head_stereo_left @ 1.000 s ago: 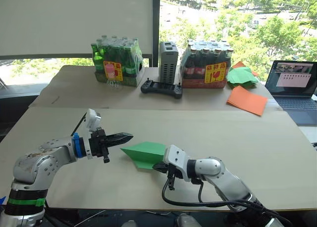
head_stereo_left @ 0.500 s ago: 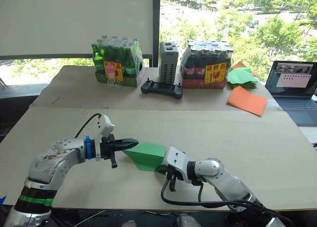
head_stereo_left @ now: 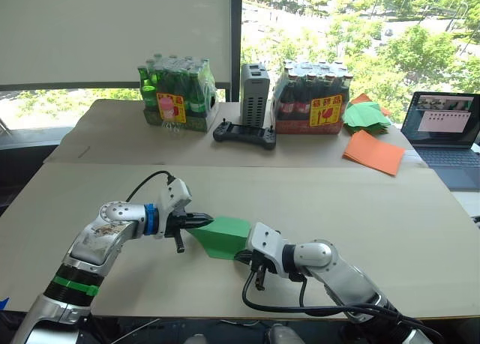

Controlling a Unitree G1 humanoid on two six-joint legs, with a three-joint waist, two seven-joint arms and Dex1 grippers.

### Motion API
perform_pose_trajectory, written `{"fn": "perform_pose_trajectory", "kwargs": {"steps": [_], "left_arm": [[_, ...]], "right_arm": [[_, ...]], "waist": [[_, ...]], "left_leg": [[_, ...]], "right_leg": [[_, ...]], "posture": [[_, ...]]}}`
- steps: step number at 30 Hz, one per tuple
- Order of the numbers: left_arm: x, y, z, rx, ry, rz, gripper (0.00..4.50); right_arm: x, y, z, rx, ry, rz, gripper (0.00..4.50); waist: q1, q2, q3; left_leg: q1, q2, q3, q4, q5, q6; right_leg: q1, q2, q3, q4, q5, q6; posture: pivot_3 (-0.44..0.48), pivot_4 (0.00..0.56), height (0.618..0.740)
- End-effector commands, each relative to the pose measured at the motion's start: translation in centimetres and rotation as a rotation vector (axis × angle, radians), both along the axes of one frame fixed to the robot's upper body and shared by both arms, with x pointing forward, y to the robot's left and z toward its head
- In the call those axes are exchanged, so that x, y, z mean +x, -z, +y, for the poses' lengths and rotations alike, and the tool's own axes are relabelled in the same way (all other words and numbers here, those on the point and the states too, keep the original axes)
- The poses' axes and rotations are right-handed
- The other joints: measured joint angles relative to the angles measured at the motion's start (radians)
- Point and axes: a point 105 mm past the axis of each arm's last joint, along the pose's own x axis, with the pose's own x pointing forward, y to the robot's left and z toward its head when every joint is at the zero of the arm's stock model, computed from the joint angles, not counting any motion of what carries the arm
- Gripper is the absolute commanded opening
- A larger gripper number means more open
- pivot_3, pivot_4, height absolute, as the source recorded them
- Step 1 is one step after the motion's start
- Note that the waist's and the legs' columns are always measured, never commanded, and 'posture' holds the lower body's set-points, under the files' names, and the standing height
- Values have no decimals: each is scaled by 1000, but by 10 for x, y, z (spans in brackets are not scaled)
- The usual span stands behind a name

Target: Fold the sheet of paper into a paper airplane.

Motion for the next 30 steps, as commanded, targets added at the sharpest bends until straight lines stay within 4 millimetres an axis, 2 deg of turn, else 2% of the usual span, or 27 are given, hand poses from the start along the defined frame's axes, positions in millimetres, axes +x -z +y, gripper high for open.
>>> {"fn": "perform_pose_trajectory", "kwargs": {"steps": [1, 11, 25, 30], "left_arm": [[1, -14, -5, 36, 75, -83, 0], [-10, 2, 2, 141, 163, -71, 0], [-17, 6, 1, 133, 189, -43, 0], [-20, 6, -1, 122, 197, -37, 0]], "right_arm": [[-3, 9, -1, -28, 14, 33, 37], [1, 8, 1, -26, 29, 22, 37], [3, 9, 0, -35, 28, 15, 37], [-2, 3, -2, -42, 9, 0, 37]], "waist": [[0, 0, 0], [-3, 0, 0], [-2, 0, 0], [0, 0, 0]], "left_leg": [[0, 0, 0, 0, 0, 0], [0, 0, 0, 0, 0, 0], [0, 0, 0, 0, 0, 0], [0, 0, 0, 0, 0, 0]], "right_leg": [[0, 0, 0, 0, 0, 0], [0, 0, 0, 0, 0, 0], [0, 0, 0, 1, 0, 0], [0, 0, 0, 1, 0, 0]], "posture": [[0, 150, 740], [0, 150, 740], [0, 150, 740], [0, 150, 740]]}}
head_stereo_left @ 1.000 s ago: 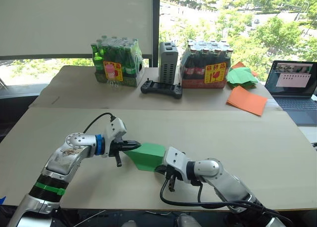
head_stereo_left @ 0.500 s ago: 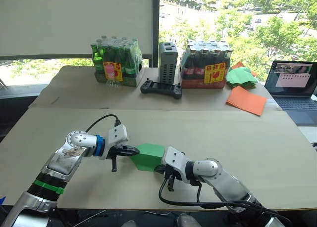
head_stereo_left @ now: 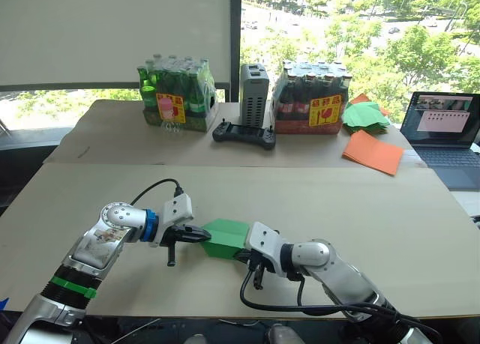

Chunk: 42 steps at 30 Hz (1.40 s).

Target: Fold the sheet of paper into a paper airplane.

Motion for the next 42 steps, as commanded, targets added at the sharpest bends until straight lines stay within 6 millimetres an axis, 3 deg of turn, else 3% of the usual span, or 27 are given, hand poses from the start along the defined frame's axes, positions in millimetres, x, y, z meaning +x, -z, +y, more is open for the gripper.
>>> {"fn": "perform_pose_trajectory", "kwargs": {"steps": [1, 12, 19, 26, 42], "left_arm": [[-3, -7, -3, -1, 23, -30, 0], [-12, -1, -6, -7, 19, -17, 0], [-17, 2, -8, -10, 12, -11, 0], [-20, 6, -8, -11, 2, -1, 0], [-25, 8, -12, -15, 7, 5, 0]], "right_arm": [[-3, 2, -4, -22, 12, 16, 37], [-28, -33, -17, 116, 22, 130, 37], [12, -57, -26, 249, 194, 133, 37], [42, -55, -31, 261, 269, 131, 2263], [45, -35, -20, 395, 246, 379, 2263]], "waist": [[2, 0, 0], [0, 0, 0], [2, 0, 0], [1, 0, 0], [1, 0, 0]], "left_leg": [[0, 0, 0, 0, 0, 0], [-2, 0, 0, 0, 0, 0], [-2, 0, 0, 0, 0, 0], [-2, 0, 0, 0, 0, 0], [-2, 0, 0, 0, 0, 0]], "right_leg": [[0, 0, 0, 0, 0, 0], [-1, 0, 0, -1, 0, 0], [-1, 0, 0, 0, 0, 0], [-1, -1, 0, -1, 0, 0], [-1, 0, 0, 0, 0, 0]], "posture": [[0, 150, 740], [0, 150, 740], [0, 150, 740], [0, 150, 740], [0, 150, 740]]}}
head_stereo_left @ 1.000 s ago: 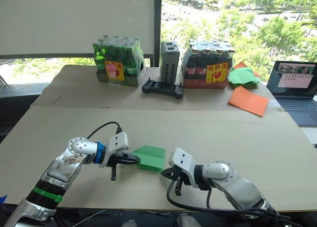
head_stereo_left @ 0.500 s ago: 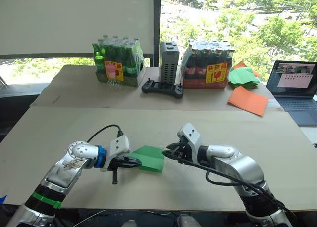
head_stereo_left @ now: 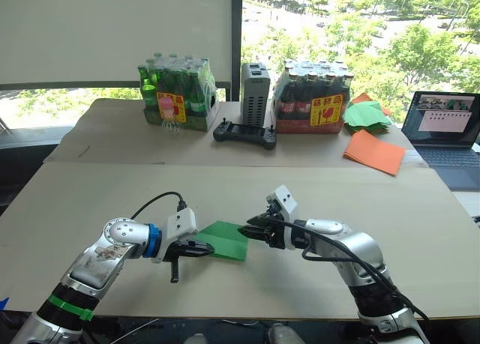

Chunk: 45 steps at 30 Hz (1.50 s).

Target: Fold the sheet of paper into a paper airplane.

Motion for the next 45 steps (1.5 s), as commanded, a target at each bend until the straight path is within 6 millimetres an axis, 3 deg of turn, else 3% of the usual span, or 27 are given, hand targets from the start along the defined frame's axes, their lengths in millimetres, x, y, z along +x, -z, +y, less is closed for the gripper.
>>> {"fn": "perform_pose_trajectory", "kwargs": {"steps": [1, 15, 16, 21, 31, 39, 45], "left_arm": [[-3, -7, -4, -10, 21, -26, 0], [-4, -6, -4, -12, 14, -25, 0], [-4, -7, -5, -14, 14, -25, 0], [-4, -9, -5, -16, 11, -31, 0], [-2, -8, 1, -3, -2, -30, 0], [-1, -8, 8, 14, -14, -31, 0], [0, -8, 11, 30, -6, -38, 0]], "right_arm": [[0, -6, 1, 58, -29, 34, 2263], [-1, 2, 5, 80, -45, 60, 2263], [0, 2, 5, 75, -42, 45, 1737], [-2, -1, 9, 76, -37, -19, 79], [-16, -2, 12, -35, -96, -316, 30], [-36, -24, 18, 13, -156, -587, 30], [-57, 0, 19, -146, -338, -770, 30]], "waist": [[0, 0, 0], [-1, 0, 0], [-1, 0, 0], [0, 0, 0], [-1, 0, 0], [0, 0, 0], [1, 0, 0]], "left_leg": [[0, 0, 0, 0, 0, 0], [0, 0, 0, 0, 0, 0], [0, 0, 0, 0, 0, 0], [0, 0, 0, 0, 0, 0], [0, 0, 0, 0, 0, 0], [0, 0, 0, 0, 0, 0], [0, 0, 1, 0, 0, 0]], "right_leg": [[0, 0, 0, 0, 0, 0], [0, 0, 0, 0, 0, 0], [0, 0, 0, 0, 0, 0], [0, 0, 0, 0, 0, 0], [0, 0, 0, 0, 0, 0], [0, 0, 0, 0, 0, 0], [0, 0, 0, 0, 0, 0]], "posture": [[0, 150, 740], [0, 150, 740], [0, 150, 740], [0, 150, 740], [0, 150, 740], [0, 150, 740], [0, 150, 740]]}}
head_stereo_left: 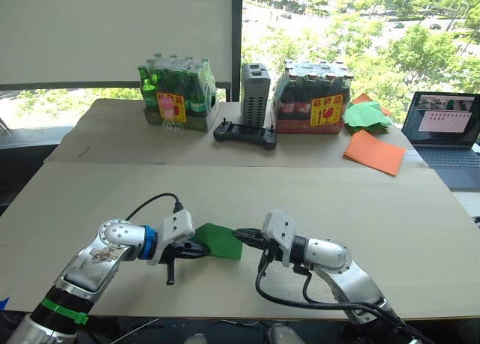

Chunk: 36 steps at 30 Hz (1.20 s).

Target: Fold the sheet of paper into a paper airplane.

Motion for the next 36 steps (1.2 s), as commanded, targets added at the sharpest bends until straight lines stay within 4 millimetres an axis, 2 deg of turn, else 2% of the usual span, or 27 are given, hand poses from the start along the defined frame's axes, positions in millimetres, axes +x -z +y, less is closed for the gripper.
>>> {"fn": "perform_pose_trajectory", "kwargs": {"steps": [1, 4, 9, 11, 15, 17, 20, 23, 26, 34, 36], "left_arm": [[4, -10, 4, 12, 15, -52, 0], [5, -11, 5, 17, 17, -54, 0], [5, -10, 7, 21, 17, -56, 0], [5, -10, 8, 22, 14, -57, 0], [6, -13, 10, 20, 9, -59, 0], [7, -22, 13, 11, 1, -69, 0], [11, -52, 21, -62, -15, -80, 0], [9, -70, 17, -115, 1, -75, 0], [14, -65, 13, -136, -9, -82, 0], [18, -19, -11, -100, 11, -44, 0], [18, -11, -14, -82, 14, -41, 0]], "right_arm": [[-10, 9, 3, -111, -86, -172, 30], [-7, 21, 0, -199, -102, -257, 30], [-8, 25, 5, -254, -151, -387, 30], [-10, 34, 7, -311, -185, -443, 30], [-8, 43, 7, -319, -169, -397, 30], [-7, 46, 6, -328, -164, -381, 30], [-7, 49, 5, -336, -157, -353, 30], [-7, 51, 4, -341, -157, -337, 30], [-7, 51, 3, -340, -154, -315, 30], [-7, 50, 5, -345, -157, -307, 30], [-6, 47, 5, -334, -150, -309, 596]], "waist": [[-1, 0, 0], [-1, 0, 0], [-2, 0, 0], [-1, 0, 0], [-1, 0, 0], [-4, 0, 0], [-3, 0, 0], [-3, 0, 0], [-4, 0, 0], [-3, 0, 0], [-3, 0, 0]], "left_leg": [[0, 0, 0, 0, 0, 0], [0, 0, 1, 0, 0, 0], [1, 0, 1, 0, 0, 0], [1, 0, 1, 0, 0, 0], [1, 0, 1, 0, 0, 0], [1, 0, 1, 0, 0, 0], [2, 1, 0, 0, 0, 0], [3, 0, 0, 0, 0, 0], [5, 0, 1, 0, 0, 0], [6, 0, 1, 0, 0, 0], [6, 0, 1, 0, 0, 0]], "right_leg": [[0, 0, 0, 0, 0, 0], [0, 0, 0, 0, 0, 0], [0, 0, 0, 0, 0, 0], [0, 0, 0, 0, 0, 0], [0, 0, 0, 0, 0, 0], [1, 0, 1, 1, 0, -1], [1, 1, 1, 2, 0, -1], [2, 1, 1, 2, 0, -1], [3, 1, 1, 1, 0, -1], [4, 1, 2, 2, 0, -1], [5, 1, 2, 2, 0, -1]], "posture": [[0, 150, 740], [0, 150, 740], [0, 150, 740], [0, 150, 740], [0, 150, 740], [0, 150, 740], [0, 150, 740], [0, 150, 740], [0, 150, 740], [0, 150, 740], [0, 150, 740]]}}
